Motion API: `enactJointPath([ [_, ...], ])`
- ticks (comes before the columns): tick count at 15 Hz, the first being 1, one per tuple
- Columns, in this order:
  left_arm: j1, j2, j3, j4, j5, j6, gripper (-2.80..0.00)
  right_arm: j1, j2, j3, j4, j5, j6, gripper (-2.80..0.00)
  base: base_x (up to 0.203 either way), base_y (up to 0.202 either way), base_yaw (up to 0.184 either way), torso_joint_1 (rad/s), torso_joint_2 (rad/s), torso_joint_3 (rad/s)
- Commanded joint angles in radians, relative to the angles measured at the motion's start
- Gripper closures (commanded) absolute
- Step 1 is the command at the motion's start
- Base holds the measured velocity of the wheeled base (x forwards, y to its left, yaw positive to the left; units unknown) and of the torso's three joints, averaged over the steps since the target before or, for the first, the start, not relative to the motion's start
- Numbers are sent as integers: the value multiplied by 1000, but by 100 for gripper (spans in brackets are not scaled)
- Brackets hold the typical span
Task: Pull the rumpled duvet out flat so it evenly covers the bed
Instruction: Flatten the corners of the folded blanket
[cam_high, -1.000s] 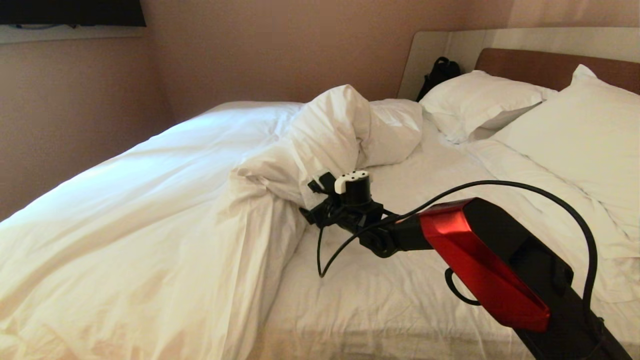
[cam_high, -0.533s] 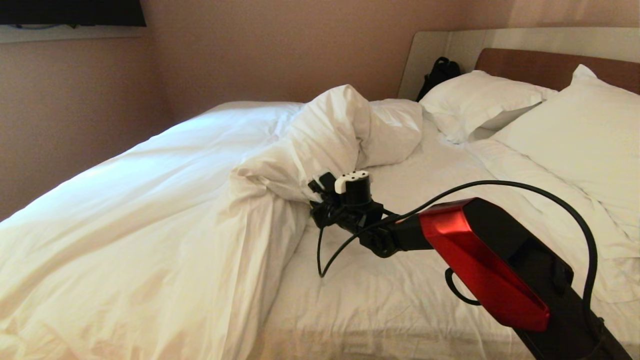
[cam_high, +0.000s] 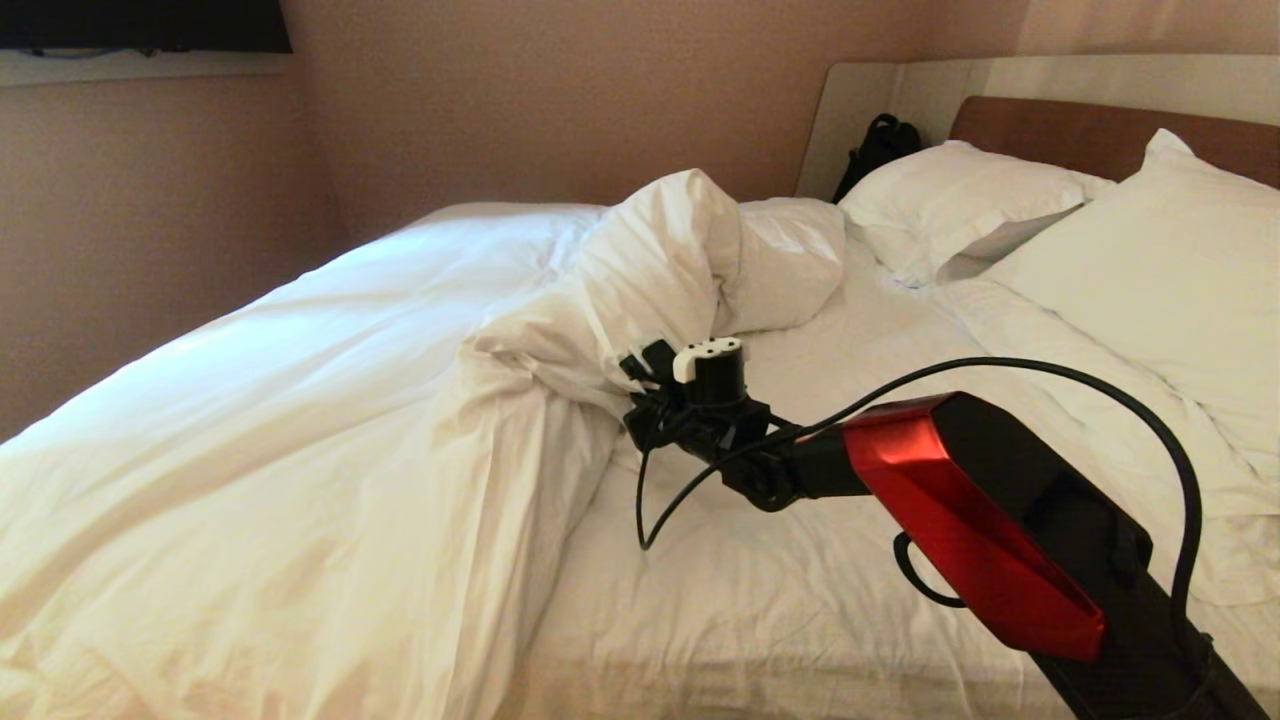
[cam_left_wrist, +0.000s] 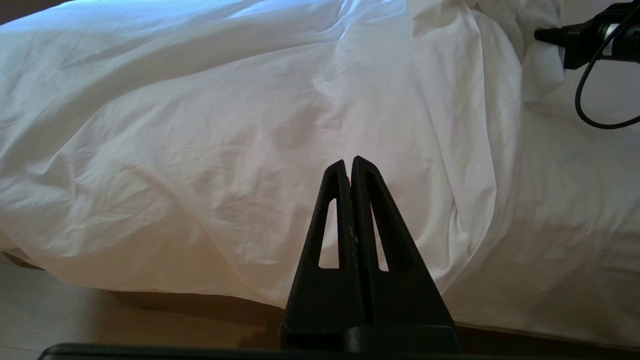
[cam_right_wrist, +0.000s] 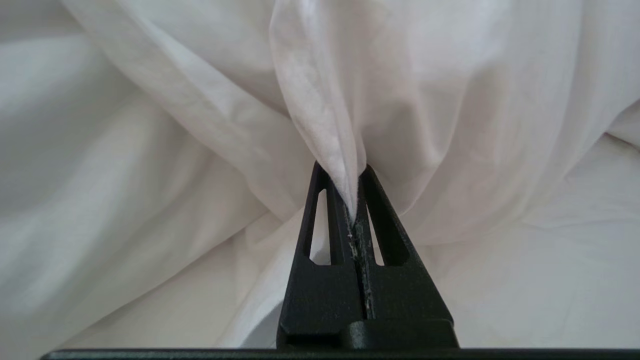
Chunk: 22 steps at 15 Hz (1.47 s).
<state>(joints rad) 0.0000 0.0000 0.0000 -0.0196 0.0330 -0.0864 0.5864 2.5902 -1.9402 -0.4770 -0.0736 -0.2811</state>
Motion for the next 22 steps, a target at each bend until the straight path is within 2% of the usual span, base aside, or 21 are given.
enactJointPath([
  [1,1,0,0,0,1,-1,0,1,-8,1,-3,-2,0,0,0,0,0,0,0,0],
  [5,0,0,0,0,1,-1,0,-16,-35,1,-2,-44,12,0,0,0,0,0,0,0],
  [7,0,0,0,0,1,-1,0,-38,-54,2,0,-52,44,0,0,0,0,0,0,0],
  [10,0,0,0,0,1,-1,0,-89,-108,21,8,-64,103,0,0,0,0,0,0,0],
  [16,0,0,0,0,1,-1,0,-170,-164,52,10,-80,136,0,0,0,0,0,0,0],
  [22,0,0,0,0,1,-1,0,-266,-299,127,11,-80,172,0,0,0,0,0,0,0],
])
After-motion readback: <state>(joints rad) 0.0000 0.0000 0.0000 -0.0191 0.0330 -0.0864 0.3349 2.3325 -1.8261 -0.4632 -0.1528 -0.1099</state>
